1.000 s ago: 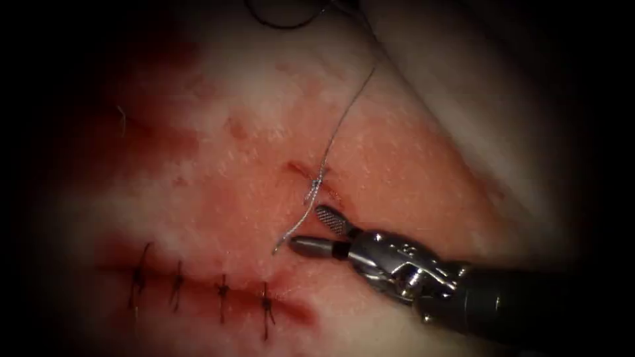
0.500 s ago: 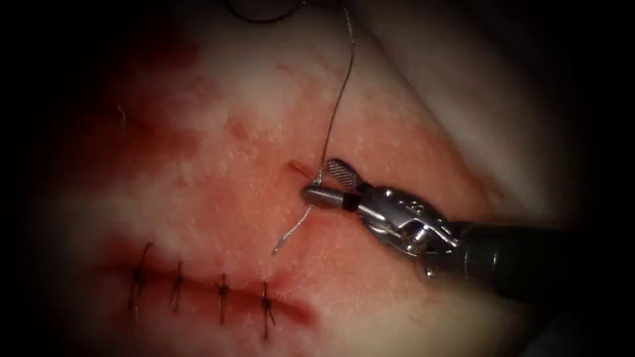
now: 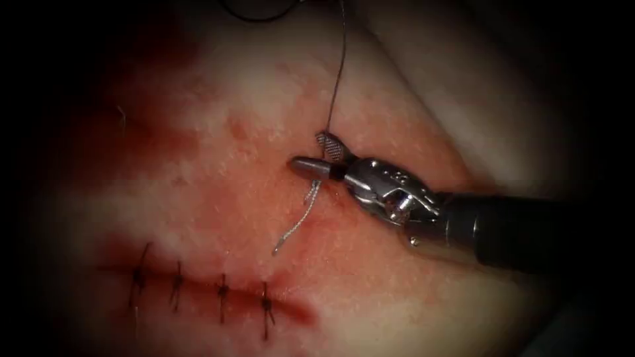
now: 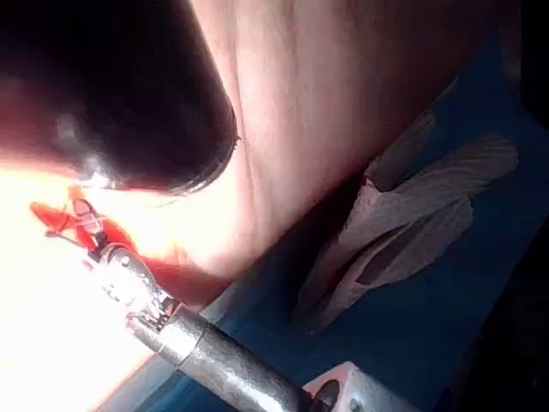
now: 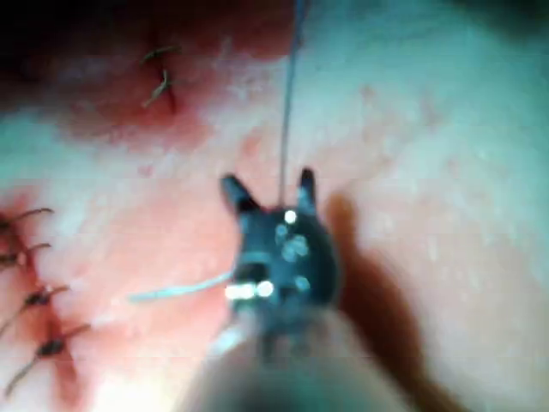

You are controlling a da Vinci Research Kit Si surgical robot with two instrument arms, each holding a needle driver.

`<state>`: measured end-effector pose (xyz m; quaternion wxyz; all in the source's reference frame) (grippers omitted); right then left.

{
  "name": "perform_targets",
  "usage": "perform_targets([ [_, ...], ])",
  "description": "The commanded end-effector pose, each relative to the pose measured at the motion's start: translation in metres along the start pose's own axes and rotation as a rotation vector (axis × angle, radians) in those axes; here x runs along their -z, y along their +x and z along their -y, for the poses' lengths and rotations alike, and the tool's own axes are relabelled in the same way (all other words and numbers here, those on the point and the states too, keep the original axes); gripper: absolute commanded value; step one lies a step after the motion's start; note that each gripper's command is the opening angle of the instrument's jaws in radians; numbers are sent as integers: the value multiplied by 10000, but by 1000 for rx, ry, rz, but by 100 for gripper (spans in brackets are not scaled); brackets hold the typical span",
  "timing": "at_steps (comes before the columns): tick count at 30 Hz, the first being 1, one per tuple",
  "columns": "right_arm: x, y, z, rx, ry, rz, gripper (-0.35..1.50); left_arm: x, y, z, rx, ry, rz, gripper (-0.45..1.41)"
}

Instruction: Wound Closure

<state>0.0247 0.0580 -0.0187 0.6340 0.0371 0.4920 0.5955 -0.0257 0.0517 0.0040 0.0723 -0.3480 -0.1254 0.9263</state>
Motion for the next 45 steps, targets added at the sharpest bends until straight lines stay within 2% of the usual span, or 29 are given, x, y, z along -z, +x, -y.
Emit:
perform_targets([
  [1, -9, -6, 4, 6, 6, 3, 140, -6, 5, 2, -5, 2, -1, -35],
  [15, -39, -11, 0, 18, 26, 3, 136, 1, 15, -4, -9, 1, -1, -35],
  [23, -46, -13, 5, 19, 41, 9, 130, 6, 24, -11, -9, 4, 1, -35],
  [25, -46, -13, 4, 20, 50, 14, 123, 6, 25, -11, -9, 5, 1, -35],
  [26, -46, -13, 5, 20, 60, 18, 116, 6, 25, -11, -9, 5, 1, -35],
  [27, -45, -14, 5, 28, 82, 28, 94, 6, 25, -11, -9, 5, 1, -35],
  [28, -44, -14, 5, 42, 107, 38, 56, 6, 25, -11, -9, 5, 1, -35],
  [29, -40, -15, 6, 83, 154, 55, -35, 5, 25, -12, -9, 6, 2, -35],
  [33, -33, -5, 8, 126, 116, 14, -35, 0, 27, -20, -15, -1, 1, -35],
  [39, -29, 3, 10, 189, 120, 8, -35, -2, 31, -25, -13, -5, -1, -35],
  [40, -28, 2, 9, 190, 124, 2, 10, -2, 31, -24, -13, -6, -1, -35],
  [42, -21, 1, 3, 190, 117, -14, 123, -4, 28, -22, -14, -4, 0, -35],
  [43, -17, 2, 0, 190, 103, -19, 131, -6, 27, -22, -14, -3, 0, -35],
  [44, -12, 3, -3, 190, 97, -20, 133, -8, 26, -22, -15, -4, 0, -35],
  [45, 5, 8, -15, 191, 100, -15, 131, -15, 23, -22, -16, -10, -1, -35],
])
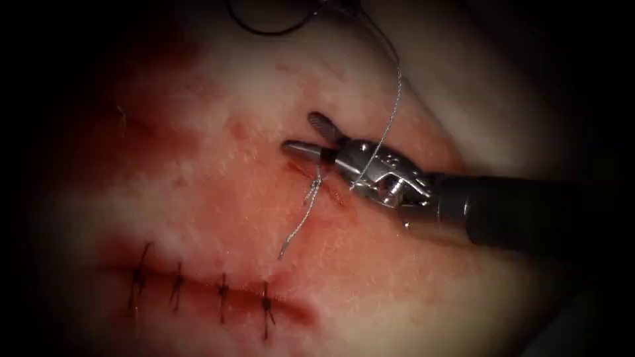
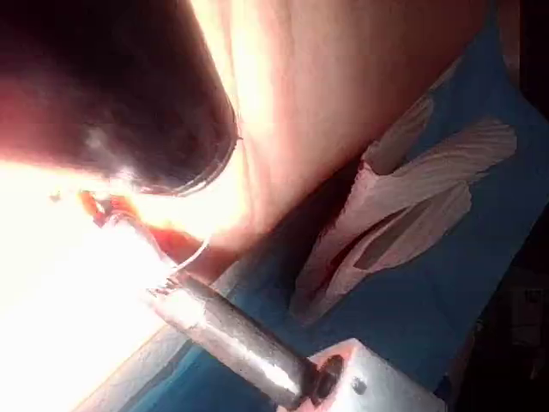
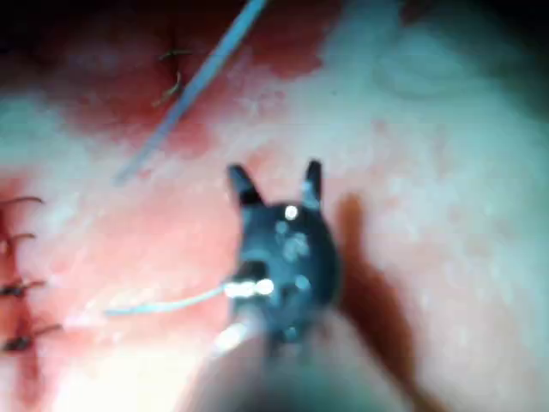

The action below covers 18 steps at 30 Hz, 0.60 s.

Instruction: Wound Closure

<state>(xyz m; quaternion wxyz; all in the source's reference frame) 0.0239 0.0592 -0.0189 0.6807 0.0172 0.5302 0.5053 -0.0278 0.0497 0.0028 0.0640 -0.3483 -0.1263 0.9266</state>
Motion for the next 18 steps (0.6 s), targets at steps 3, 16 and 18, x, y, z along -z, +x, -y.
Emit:
perform_targets([
  [3, 37, 3, -28, -2, -52, 18, 131, -20, -1, 1, -4, -16, -8, -35],
  [16, 157, 45, -121, -26, -263, 13, 140, -148, -67, 17, 70, -76, 55, -35],
  [18, 156, 45, -120, -23, -282, 9, 142, -163, -77, 18, 105, -79, 69, -35],
])
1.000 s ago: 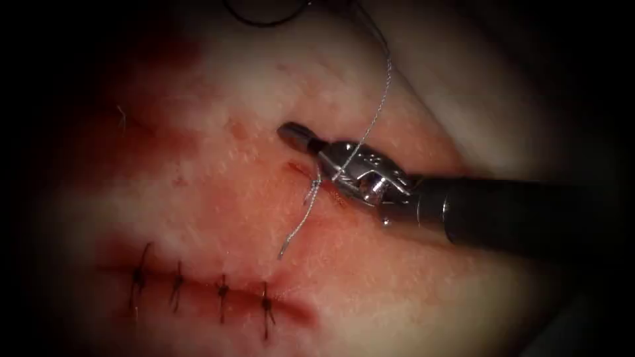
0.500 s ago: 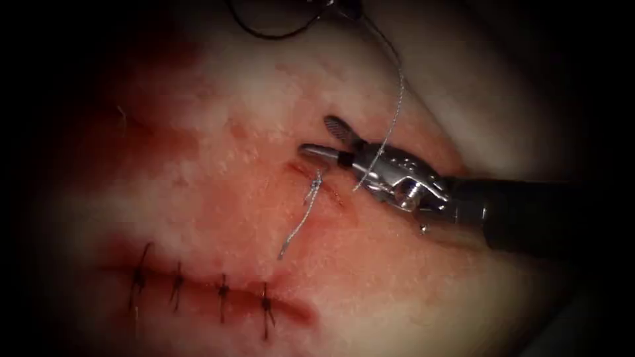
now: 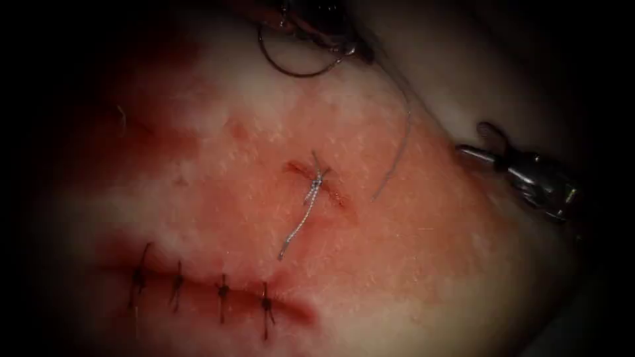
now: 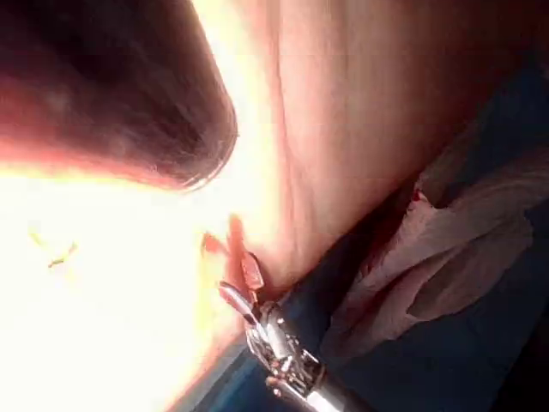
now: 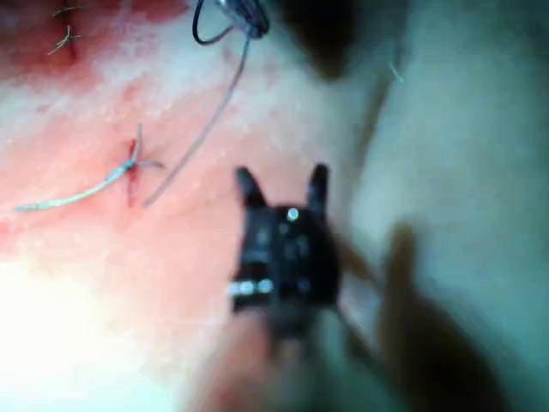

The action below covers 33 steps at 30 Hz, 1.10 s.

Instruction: Wound Closure

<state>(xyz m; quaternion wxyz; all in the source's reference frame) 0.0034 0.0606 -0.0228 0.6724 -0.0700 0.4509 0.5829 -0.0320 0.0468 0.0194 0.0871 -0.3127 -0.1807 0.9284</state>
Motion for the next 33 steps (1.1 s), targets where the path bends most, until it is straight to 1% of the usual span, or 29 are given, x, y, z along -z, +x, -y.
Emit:
perform_targets([
  [1, -6, -7, 6, -2, 4, 2, 142, -20, -5, 4, 51, -8, 14, -13],
  [2, -7, -8, 7, 3, 7, 3, 142, -25, -9, 5, 72, -10, 20, -4],
  [3, -8, -8, 9, 3, 7, 3, 142, -30, -14, 7, 86, -8, 24, 20],
  [4, -9, -8, 11, 2, 8, 3, 142, -31, -17, 9, 96, -7, 24, 34],
  [6, -11, -9, 14, 7, 8, 3, 143, -27, -18, 14, 130, 1, 23, 54],
  [9, -13, -9, 18, 7, 16, 5, 143, -10, -8, 23, 136, 48, 12, 65],
  [11, -13, -9, 20, 6, 15, 5, 145, 13, 6, 29, 148, 59, -29, 75],
  [14, -14, -9, 20, 6, 18, 6, 145, 35, 17, 28, 155, 47, -54, 78],
  [18, -14, -8, 20, 6, 17, 6, 147, 52, 23, 19, 163, 35, -60, 78],
  [22, -13, -7, 20, 5, 17, 7, 147, 67, 23, 2, 150, -29, -53, 78],
  [25, -13, -6, 21, 5, 17, 8, 147, 82, 21, -3, 146, -50, -52, 78],
  [26, -12, -5, 21, 5, 17, 8, 147, 89, 19, -3, 144, -60, -52, 78],
  [30, -12, -5, 22, 10, 20, 10, 147, 114, 5, 3, 136, -31, -37, 77],
  [31, -12, -5, 22, 10, 23, 10, 147, 122, 0, 4, 133, -22, -35, 77],
  [32, -11, -5, 22, 10, 23, 10, 147, 132, -12, 3, 127, -22, -34, 77],
  [33, -11, -5, 23, 10, 23, 10, 147, 136, -19, 1, 123, -21, -27, 77],
])
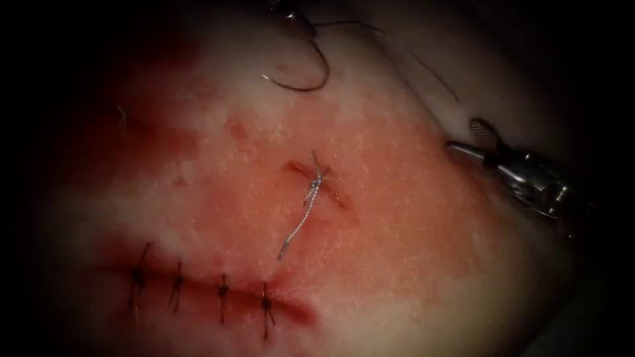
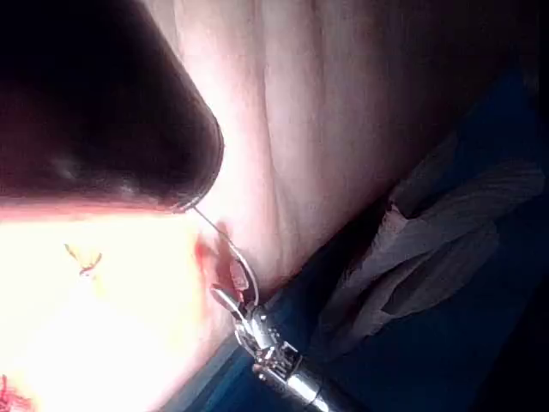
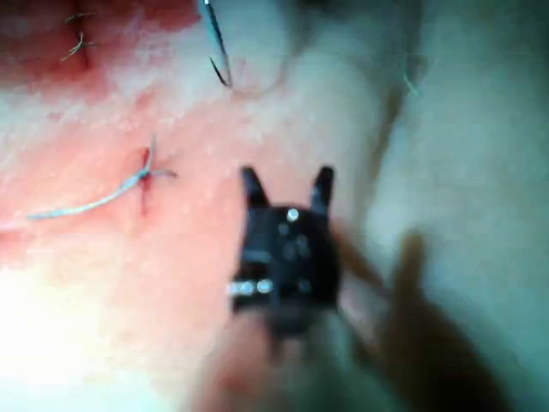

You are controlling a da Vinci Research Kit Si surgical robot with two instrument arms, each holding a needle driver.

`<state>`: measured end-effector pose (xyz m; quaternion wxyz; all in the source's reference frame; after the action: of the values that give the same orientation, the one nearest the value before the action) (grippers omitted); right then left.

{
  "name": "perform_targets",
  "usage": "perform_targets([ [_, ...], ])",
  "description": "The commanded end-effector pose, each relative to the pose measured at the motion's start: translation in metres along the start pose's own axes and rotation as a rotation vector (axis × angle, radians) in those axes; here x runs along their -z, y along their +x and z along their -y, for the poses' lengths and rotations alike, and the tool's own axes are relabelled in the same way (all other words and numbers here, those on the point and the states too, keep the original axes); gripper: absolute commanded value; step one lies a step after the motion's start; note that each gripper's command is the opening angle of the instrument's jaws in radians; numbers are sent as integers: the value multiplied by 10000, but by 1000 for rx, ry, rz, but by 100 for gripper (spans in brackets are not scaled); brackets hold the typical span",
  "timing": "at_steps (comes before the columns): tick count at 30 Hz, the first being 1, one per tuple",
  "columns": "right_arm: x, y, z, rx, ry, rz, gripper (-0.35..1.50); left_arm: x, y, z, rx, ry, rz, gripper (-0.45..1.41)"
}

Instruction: Wound Closure

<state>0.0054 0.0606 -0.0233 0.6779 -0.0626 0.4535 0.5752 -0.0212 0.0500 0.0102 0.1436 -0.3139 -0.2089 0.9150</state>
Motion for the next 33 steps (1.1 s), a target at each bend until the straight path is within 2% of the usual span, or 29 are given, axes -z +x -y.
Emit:
perform_targets([
  [1, -4, -7, 4, 1, 2, 1, 147, -3, -4, 0, -9, 4, 13, 77],
  [2, -5, -7, 4, 0, 2, 1, 147, 0, -10, 0, -13, 7, 20, 77],
  [3, -6, -7, 4, 0, 3, 1, 147, 5, -34, 1, -28, 3, 59, 77],
  [5, -6, -7, 6, 0, 5, 1, 147, 8, -60, 2, -46, -5, 95, 77],
  [6, -7, -8, 7, 0, 10, 2, 147, 12, -90, 3, -75, -12, 128, 77],
  [8, -7, -8, 9, 6, 12, 3, 147, 16, -121, 3, -64, -16, 154, 77],
  [14, -9, -8, 10, 6, 16, 3, 147, 47, -196, -1, -50, -34, 228, 76],
  [16, -9, -9, 11, 6, 16, 3, 147, 57, -198, 2, -39, -15, 233, 74],
  [17, -9, -9, 12, 6, 24, 5, 147, 64, -190, 7, -32, 22, 234, 72],
  [19, -8, -9, 13, 6, 43, 9, 145, 69, -178, 5, -20, 23, 208, 72],
  [23, -6, -9, 20, 5, 63, 12, 143, 63, -157, -13, 13, 31, 132, 70],
  [25, -6, -9, 27, 11, 132, 33, 135, 53, -147, -27, 37, 4, 104, 68],
  [26, -4, -11, 40, -42, 244, 82, 120, 44, -139, -36, 34, -23, 87, 68],
  [27, -4, -12, 46, -73, 274, 104, 116, 40, -137, -40, 35, -34, 81, 67],
  [32, -8, -22, 89, -171, 369, 289, 103, 21, -134, -50, 27, -31, 81, 67],
  [33, -12, -25, 104, -259, 362, 332, 101, 14, -137, -53, 25, -32, 82, 67],
])
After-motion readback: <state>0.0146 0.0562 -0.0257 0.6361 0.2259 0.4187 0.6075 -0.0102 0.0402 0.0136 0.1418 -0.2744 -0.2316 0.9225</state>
